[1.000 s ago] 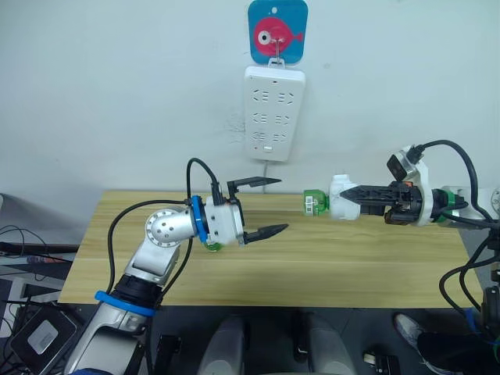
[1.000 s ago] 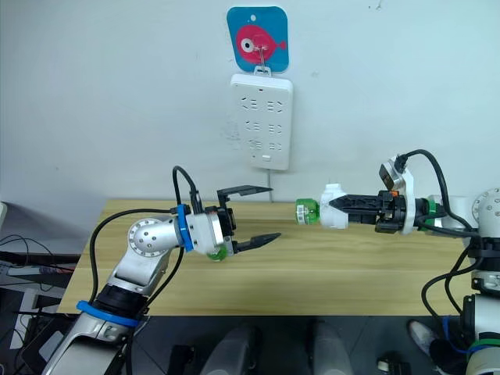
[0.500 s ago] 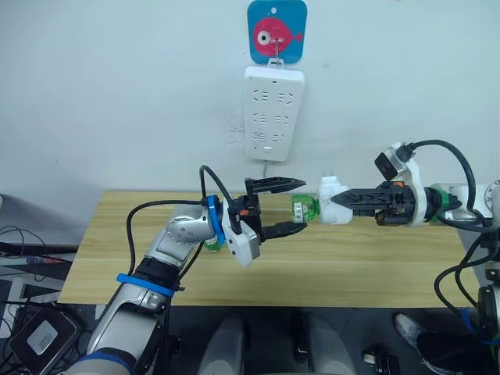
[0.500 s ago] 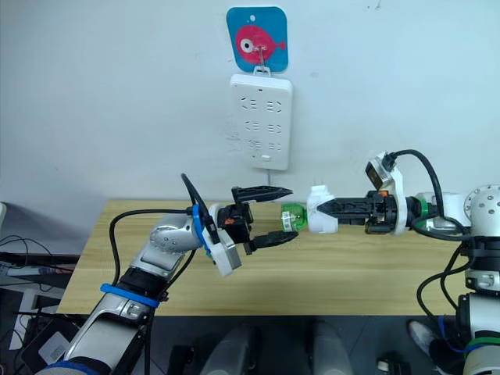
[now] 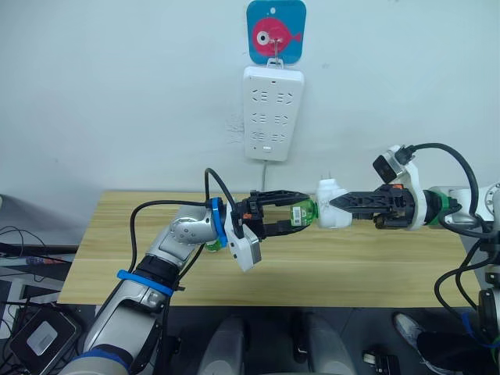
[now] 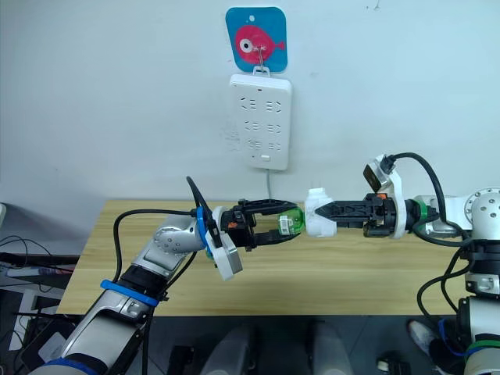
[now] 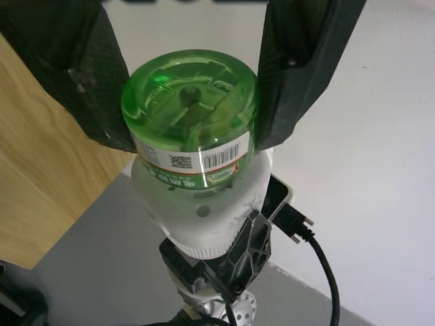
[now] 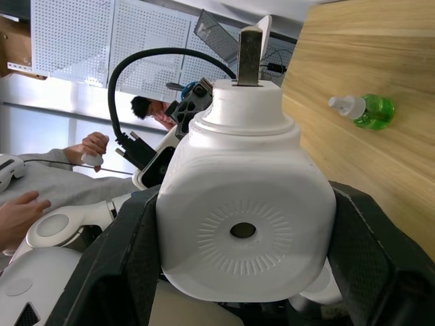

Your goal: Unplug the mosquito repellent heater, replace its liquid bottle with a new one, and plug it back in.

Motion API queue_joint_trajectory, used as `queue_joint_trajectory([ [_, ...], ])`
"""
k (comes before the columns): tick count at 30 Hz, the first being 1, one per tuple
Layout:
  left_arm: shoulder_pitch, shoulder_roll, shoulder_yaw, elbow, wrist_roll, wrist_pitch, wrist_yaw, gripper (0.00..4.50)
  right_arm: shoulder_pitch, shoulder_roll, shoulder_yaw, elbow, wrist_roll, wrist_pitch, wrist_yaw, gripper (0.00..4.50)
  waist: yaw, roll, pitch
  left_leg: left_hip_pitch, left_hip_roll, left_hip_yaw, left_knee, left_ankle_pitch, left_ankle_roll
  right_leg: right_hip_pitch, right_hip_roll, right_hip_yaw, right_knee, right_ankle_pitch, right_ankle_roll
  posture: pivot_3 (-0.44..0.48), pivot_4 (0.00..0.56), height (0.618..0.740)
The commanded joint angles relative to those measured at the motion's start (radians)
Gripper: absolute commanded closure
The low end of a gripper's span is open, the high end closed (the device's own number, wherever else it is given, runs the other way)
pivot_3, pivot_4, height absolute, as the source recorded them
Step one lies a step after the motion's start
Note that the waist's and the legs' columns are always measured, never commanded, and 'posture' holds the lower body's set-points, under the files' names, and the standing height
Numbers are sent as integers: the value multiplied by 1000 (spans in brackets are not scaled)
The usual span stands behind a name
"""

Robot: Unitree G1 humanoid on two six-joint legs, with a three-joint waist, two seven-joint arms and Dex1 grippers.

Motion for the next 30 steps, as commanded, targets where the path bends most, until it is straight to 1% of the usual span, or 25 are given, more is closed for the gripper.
queue_joint_trajectory([
  [1, -7, 10, -24, -28, -64, 2, -9, 2238, -4, -20, 1, -32, 46, 8, 12, 1531, 0, 0, 0, 0, 0, 0, 0, 0, 0, 0, 0, 0, 0, 0, 0, 38, 243, 740],
  [2, -5, 12, -35, -37, -94, 22, -24, 2238, -4, -20, 1, -34, 47, 8, 14, 1531, 0, 0, 0, 0, 0, 0, 0, 0, 0, 0, 0, 0, 0, 0, 0, 38, 243, 740],
  [4, 7, 21, -73, -90, -204, 121, -87, 2238, -5, -25, 5, -41, 45, 8, 21, 1531, 0, 0, 0, 0, 0, 0, 0, 0, 0, 0, 0, 0, 0, 0, 0, 40, 253, 740],
  [6, 31, 40, -105, -193, -363, 316, -175, 2238, 1, -36, 15, -75, 24, 8, 41, 1531, -1, 0, 0, 0, 0, 0, 0, 0, 0, 0, 0, 0, 0, 0, 0, 40, 253, 740],
  [7, 45, 55, -108, -263, -464, 477, -201, 2238, 5, -41, 17, -91, 16, 8, 49, 1531, -2, 0, 0, 0, 0, -1, 0, 0, 0, 0, 0, 0, 0, 0, 0, 40, 253, 740],
  [9, 60, 102, -99, -402, -720, 893, -200, 2238, 6, -46, 20, -107, 4, 8, 64, 1531, -5, 0, 0, -1, 0, -1, 0, 0, 1, 0, 0, 0, 0, 0, 0, 41, 256, 740],
  [10, 58, 127, -86, -453, -843, 1084, -180, 2238, 7, -49, 21, -119, -8, 8, 74, 1531, -7, 0, 0, 0, 0, -2, 1, 0, 1, 0, 0, 0, 0, 0, 0, 44, 257, 740],
  [12, 45, 171, -54, -501, -1076, 1415, -140, 2238, 8, -50, 21, -138, -21, 8, 88, 1531, -12, 0, 0, -1, 1, -3, 2, -1, 1, 1, 1, 0, 0, 0, 0, 44, 257, 740],
  [13, 33, 182, -33, -492, -1184, 1568, -96, 2238, 6, -50, 21, -145, -27, 8, 92, 1531, -14, 0, 0, -1, 1, -4, 3, -2, 4, 1, 1, 0, 1, 0, 0, 47, 257, 740],
  [14, 24, 185, -14, -484, -1254, 1674, -62, 2238, 5, -49, 20, -149, -33, 8, 97, 1531, -16, 0, 0, -1, 1, -5, 4, -2, 4, 1, 2, -1, 1, 0, 0, 46, 257, 740],
  [15, -9, 177, 13, -390, -1497, 1834, 59, 2238, 5, -48, 20, -166, -45, 8, 106, 1531, -17, 0, 0, -1, 1, -6, 6, -3, 5, 2, 2, -1, 2, 0, 0, 46, 257, 740],
  [17, -58, 156, 57, -225, -1865, 2029, 226, 2238, 4, -44, 17, -190, -60, 4, 112, 1531, -18, 0, 0, -1, 0, -6, 9, -4, 6, 2, 3, -1, 4, 0, 0, 42, 256, 740],
  [18, -74, 153, 69, -168, -1956, 2099, 261, 2238, 2, -42, 17, -199, -66, 3, 116, 1531, -21, -1, 0, -1, -1, -6, 12, -4, 7, 2, 3, -1, 7, 0, 1, 39, 256, 740],
  [20, -78, 160, 76, -143, -1969, 2189, 262, 2238, -3, -38, 13, -203, -68, 6, 119, 1531, -28, -1, 1, -1, -1, -6, 12, -4, 8, 1, 3, -1, 10, -1, 1, 36, 256, 740],
  [22, -73, 155, 89, -120, -2021, 2247, 296, 2238, -4, -38, 9, -203, -67, 8, 121, 1531, -32, -1, 1, -1, -1, -5, 12, -4, 7, 0, 4, -1, 12, -1, 1, 36, 256, 740],
  [23, -67, 150, 99, -122, -2022, 2265, 303, 2238, -4, -39, 7, -202, -67, 8, 122, 1531, -34, -1, 1, -1, -1, -4, 12, -3, 5, -1, 4, 0, 13, -1, 1, 26, 257, 740],
  [30, -43, 91, 176, -168, -1965, 2287, 337, 2238, -2, -44, 0, -195, -60, 8, 121, 1531, -33, -1, 1, 0, -1, -3, 12, -2, 4, -1, 3, 2, 12, -1, 1, 20, 256, 740],
])
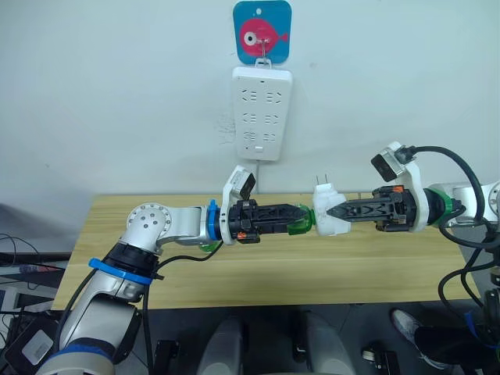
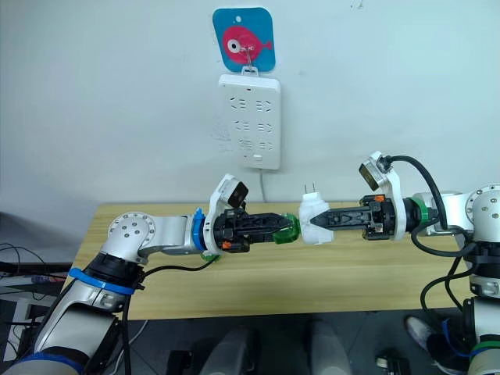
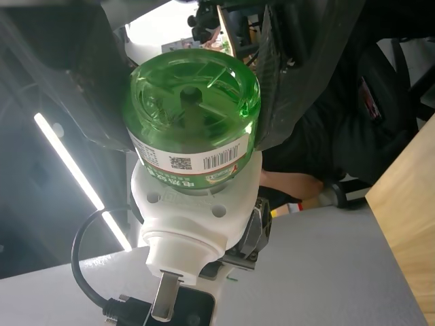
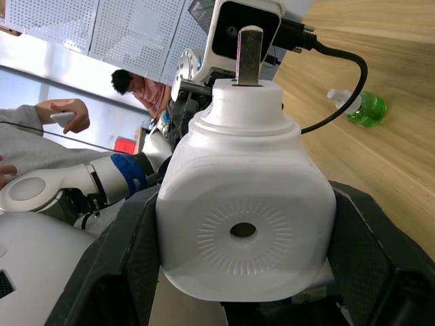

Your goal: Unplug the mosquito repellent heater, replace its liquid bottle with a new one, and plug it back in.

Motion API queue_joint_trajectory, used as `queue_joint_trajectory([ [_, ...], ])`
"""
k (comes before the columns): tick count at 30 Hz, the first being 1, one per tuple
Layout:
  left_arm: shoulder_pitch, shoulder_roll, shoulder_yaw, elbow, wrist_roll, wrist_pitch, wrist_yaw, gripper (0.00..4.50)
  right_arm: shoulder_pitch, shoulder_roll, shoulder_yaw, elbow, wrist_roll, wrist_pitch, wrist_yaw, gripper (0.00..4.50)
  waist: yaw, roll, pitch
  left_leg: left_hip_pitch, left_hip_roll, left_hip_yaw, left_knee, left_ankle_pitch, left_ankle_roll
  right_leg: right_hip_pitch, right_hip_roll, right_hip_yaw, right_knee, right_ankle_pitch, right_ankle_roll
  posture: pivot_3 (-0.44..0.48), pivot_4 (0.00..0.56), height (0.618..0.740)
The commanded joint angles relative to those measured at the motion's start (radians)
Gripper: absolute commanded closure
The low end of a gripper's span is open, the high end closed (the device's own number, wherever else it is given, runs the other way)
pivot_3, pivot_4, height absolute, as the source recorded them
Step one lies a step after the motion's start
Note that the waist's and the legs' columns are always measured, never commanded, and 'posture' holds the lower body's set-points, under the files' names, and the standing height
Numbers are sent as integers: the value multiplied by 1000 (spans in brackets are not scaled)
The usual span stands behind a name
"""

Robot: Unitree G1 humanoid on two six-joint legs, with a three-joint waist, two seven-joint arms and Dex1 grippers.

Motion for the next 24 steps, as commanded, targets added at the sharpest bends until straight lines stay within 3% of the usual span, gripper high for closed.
queue_joint_trajectory([
  [1, -5, -18, 78, -14, 23, -5, 19, 2238, -3, -16, -9, -35, 27, 26, 19, 1531, 2, 0, 0, 0, 0, 0, 0, 0, 0, 0, 0, 0, 0, 0, 0, 21, 256, 740],
  [3, 5, -39, 101, -31, 75, -22, 7, 2238, -3, -12, -7, -33, 31, 26, 18, 1531, 3, 0, 0, 0, 0, 0, 0, 0, 0, 0, 0, 0, 0, 0, 0, 23, 257, 740],
  [10, 56, -60, 188, -26, 144, -5, 15, 17, -19, -32, -2, 33, 71, 26, 37, 1531, 3, 0, 0, 0, 0, 1, 0, 0, 0, 0, -1, 1, -1, 0, 0, 26, 256, 740],
  [15, 110, -19, 247, -65, 268, -17, -50, 17, -11, -52, -9, 66, 72, 26, 40, 1531, 4, 0, 0, 0, 0, 1, -1, 0, 0, 0, -1, 1, -1, 0, 0, 22, 249, 740],
  [18, 154, 55, 208, -234, 538, -180, -251, 17, -8, -52, -27, 92, 50, 26, 32, 1531, 7, 0, 0, -1, 0, 2, 0, 0, 0, 0, -1, 1, -3, 0, 0, 25, 245, 740],
  [21, 196, 117, 34, -402, 1081, -743, -500, 17, -21, -47, -45, 145, 24, 24, 19, 1531, 11, 2, -1, -1, 0, 3, -3, 0, -1, 0, -1, 1, -5, 0, -1, 40, 240, 740],
  [24, 207, 115, -77, -315, 1479, -1239, -578, 17, -39, -35, -51, 173, 2, 26, 16, 1531, 22, 3, -2, -1, 1, 5, -5, 0, -1, 3, -1, 1, -15, 1, -2, 49, 234, 740],
])
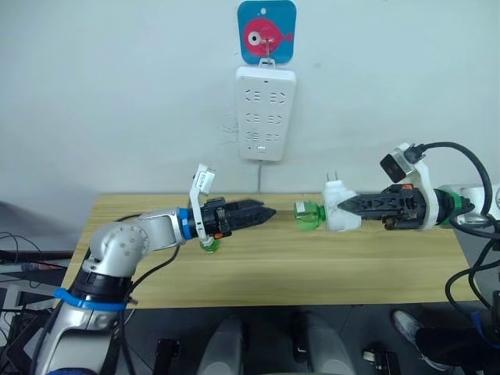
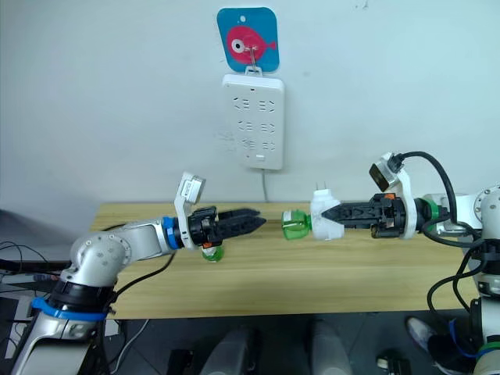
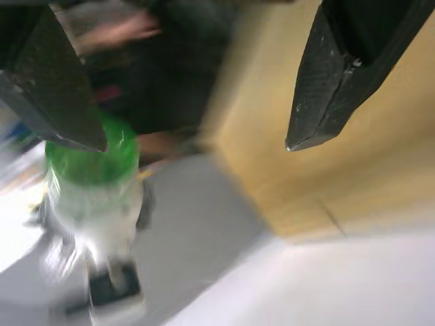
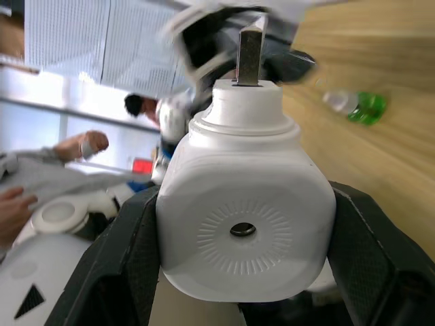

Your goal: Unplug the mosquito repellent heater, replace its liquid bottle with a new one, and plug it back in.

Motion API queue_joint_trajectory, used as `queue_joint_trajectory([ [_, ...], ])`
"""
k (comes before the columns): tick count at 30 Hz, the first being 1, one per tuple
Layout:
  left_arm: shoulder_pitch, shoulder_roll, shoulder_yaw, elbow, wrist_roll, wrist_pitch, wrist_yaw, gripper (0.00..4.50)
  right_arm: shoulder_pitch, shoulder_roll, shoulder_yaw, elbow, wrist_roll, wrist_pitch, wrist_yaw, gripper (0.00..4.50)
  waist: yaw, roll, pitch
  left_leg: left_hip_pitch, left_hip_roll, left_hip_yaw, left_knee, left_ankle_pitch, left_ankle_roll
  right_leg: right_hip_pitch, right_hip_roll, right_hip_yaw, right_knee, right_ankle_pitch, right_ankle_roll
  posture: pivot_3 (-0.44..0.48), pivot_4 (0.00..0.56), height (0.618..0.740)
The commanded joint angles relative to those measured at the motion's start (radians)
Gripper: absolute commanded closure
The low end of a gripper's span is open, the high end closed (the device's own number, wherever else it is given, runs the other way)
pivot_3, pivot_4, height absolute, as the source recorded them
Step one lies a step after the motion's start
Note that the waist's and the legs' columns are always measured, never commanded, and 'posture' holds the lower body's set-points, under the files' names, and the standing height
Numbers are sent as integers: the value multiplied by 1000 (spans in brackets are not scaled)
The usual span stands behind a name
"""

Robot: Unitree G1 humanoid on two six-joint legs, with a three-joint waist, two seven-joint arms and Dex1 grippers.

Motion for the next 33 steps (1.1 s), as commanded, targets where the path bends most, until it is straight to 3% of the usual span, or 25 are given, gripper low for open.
queue_joint_trajectory([
  [1, 7, -18, -107, 85, 443, -590, -91, 17, -38, 7, -37, 14, -6, 8, 4, 1531, 8, 0, 0, 0, 0, 1, 0, 0, 0, 0, 0, 0, -1, 0, 0, 49, 234, 740],
  [6, -56, -129, -39, 321, 733, -1217, 63, 17, -63, 19, -34, 40, -13, 8, -2, 1531, 17, 0, 0, -1, 0, 3, 1, -1, 1, -1, -2, 1, -1, 1, 0, 46, 228, 740],
  [10, -97, -165, -21, 441, 859, -1465, 157, 17, -57, 25, -23, 18, 4, 8, -4, 1531, 18, 0, 0, -2, 0, 3, 2, -1, 2, -2, -4, 0, 0, 2, 2, 36, 223, 740],
  [20, -197, -217, -21, 559, 1029, -1628, 334, 17, -47, 59, -7, -18, 44, 8, -37, 1531, 18, 0, 0, -1, -1, 5, 3, -2, 4, -2, -5, -2, 1, 4, 5, 36, 217, 740],
  [32, -215, -209, -71, 556, 1051, -1664, 393, 17, -29, 80, -13, -34, 102, 8, -102, 1531, 17, 0, 0, -1, -1, 5, 4, -2, 4, -3, -5, -2, 2, 4, 5, 31, 222, 740],
  [33, -215, -206, -74, 557, 1049, -1667, 396, 402, -28, 79, -12, -35, 107, 8, -103, 1531, 17, 0, 0, -1, -1, 5, 4, -2, 4, -3, -5, -2, 2, 4, 5, 31, 222, 740],
])
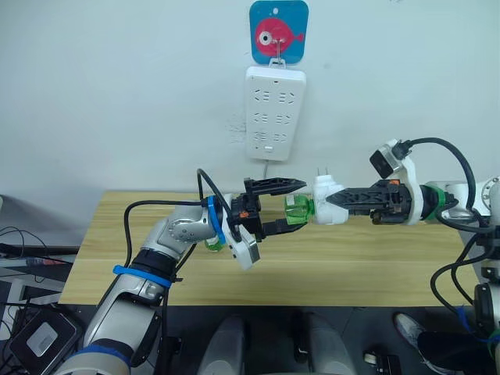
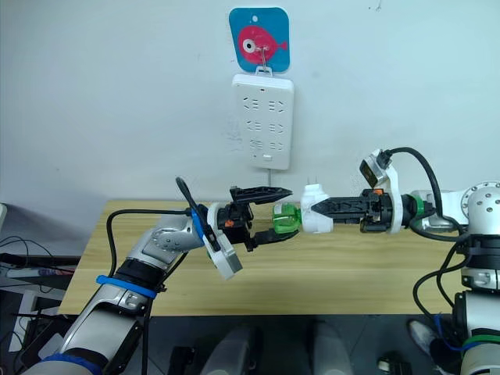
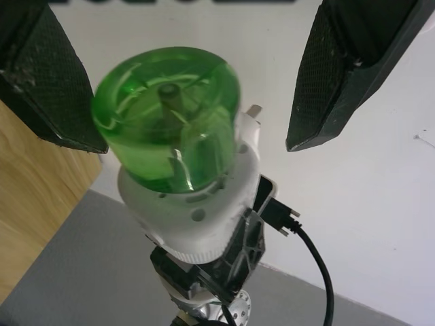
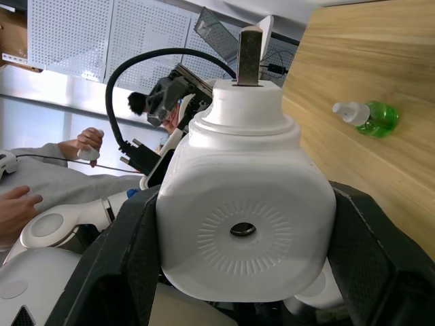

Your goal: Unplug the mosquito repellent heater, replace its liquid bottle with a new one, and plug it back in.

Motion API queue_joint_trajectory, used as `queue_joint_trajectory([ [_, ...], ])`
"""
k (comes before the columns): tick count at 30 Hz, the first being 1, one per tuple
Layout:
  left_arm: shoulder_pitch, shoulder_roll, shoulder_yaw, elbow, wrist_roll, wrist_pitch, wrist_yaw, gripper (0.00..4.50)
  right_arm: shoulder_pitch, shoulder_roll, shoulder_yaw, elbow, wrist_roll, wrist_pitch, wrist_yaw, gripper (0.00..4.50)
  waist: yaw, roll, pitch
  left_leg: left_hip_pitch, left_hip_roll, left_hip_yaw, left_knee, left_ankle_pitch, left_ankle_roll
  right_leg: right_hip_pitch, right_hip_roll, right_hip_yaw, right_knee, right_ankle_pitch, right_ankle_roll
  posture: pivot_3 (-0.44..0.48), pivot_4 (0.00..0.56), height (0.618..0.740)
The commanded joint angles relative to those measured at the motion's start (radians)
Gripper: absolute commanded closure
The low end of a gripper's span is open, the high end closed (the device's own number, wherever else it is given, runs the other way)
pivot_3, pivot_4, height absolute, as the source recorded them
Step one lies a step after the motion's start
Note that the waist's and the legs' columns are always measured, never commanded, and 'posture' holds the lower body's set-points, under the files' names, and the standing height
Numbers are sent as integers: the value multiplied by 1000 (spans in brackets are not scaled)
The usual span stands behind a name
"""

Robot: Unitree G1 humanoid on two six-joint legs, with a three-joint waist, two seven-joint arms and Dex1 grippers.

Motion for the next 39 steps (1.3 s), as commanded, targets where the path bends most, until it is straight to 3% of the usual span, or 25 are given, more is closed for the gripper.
queue_joint_trajectory([
  [1, -13, 11, -15, -19, -15, -22, 18, 576, -2, -5, -17, -29, 55, 8, -1, 1531, 0, 0, 0, 0, 0, 0, 0, 0, 0, 0, 0, 0, 0, 0, 0, 31, 222, 740],
  [6, -12, 26, -41, -28, -36, -21, 16, 2112, -1, -7, -10, -32, 70, 8, -11, 1531, -1, 0, 0, 0, 0, 0, 0, 0, 0, 0, 0, 0, 0, 0, 0, 33, 228, 740],
  [11, -9, 46, -85, -41, -96, -15, -7, 2239, 1, -21, 8, -45, 72, 8, 5, 1531, -1, 0, 0, 0, 0, 0, 0, 0, 0, 0, 0, 0, 0, 0, 0, 36, 234, 740],
  [13, -1, 54, -122, -62, -196, 50, -45, 2239, 2, -26, 12, -53, 67, 8, 12, 1531, -1, 0, 0, 0, 0, -1, 0, 0, 0, 0, 0, 0, 0, 0, 0, 36, 234, 740],
  [15, 23, 67, -188, -160, -447, 275, -181, 2239, 4, -29, 10, -61, 59, 8, 16, 1531, -2, 0, 0, 0, 0, -1, 0, 0, 0, 0, 0, 0, 0, 0, 0, 37, 238, 740],
  [17, 47, 91, -208, -341, -777, 708, -291, 2239, 10, -40, 10, -75, 56, 8, 28, 1531, -3, 0, 0, 0, 0, -1, 0, 0, 0, 0, 0, 0, 0, 0, 0, 38, 237, 740],
  [19, 51, 117, -193, -466, -1003, 1048, -316, 2239, 19, -52, 13, -91, 59, 8, 42, 1531, -5, 0, 0, -1, 0, -4, 1, 0, 0, 0, 0, 0, -1, 0, 0, 46, 237, 740],
  [21, 46, 137, -160, -544, -1201, 1316, -303, 2239, 29, -65, 18, -112, 59, 8, 57, 1531, -6, 0, 0, -1, 0, -5, 1, 0, 0, 1, 0, -1, -1, 0, 0, 46, 237, 740],
  [25, 7, 215, -69, -525, -1935, 1950, -186, 2239, 47, -80, 38, -178, 44, 8, 86, 1531, -18, 0, 0, -1, 0, -7, 2, -1, 2, 2, 1, -1, 0, 0, 0, 50, 237, 740],
  [27, 14, 251, -54, -440, -2100, 2139, -178, 2239, 44, -82, 44, -204, 39, 8, 95, 1531, -27, 0, 0, 0, 1, -7, 2, -1, 2, 1, 3, -2, 1, 0, 0, 46, 238, 740],
  [32, 41, 250, -3, -330, -2178, 2333, -123, 2239, 37, -77, 39, -215, 40, 6, 90, 1531, -34, 0, 0, 2, 0, -5, 2, 0, 1, 0, 6, -1, 8, -1, 0, 36, 239, 740],
  [39, 128, 239, 92, -387, -2116, 2424, -111, 2239, 61, -114, -6, -183, 21, -6, 52, 1531, -32, 0, 0, 2, 0, -4, 2, 0, 0, -1, 5, 1, 9, -1, 0, 39, 242, 740],
])
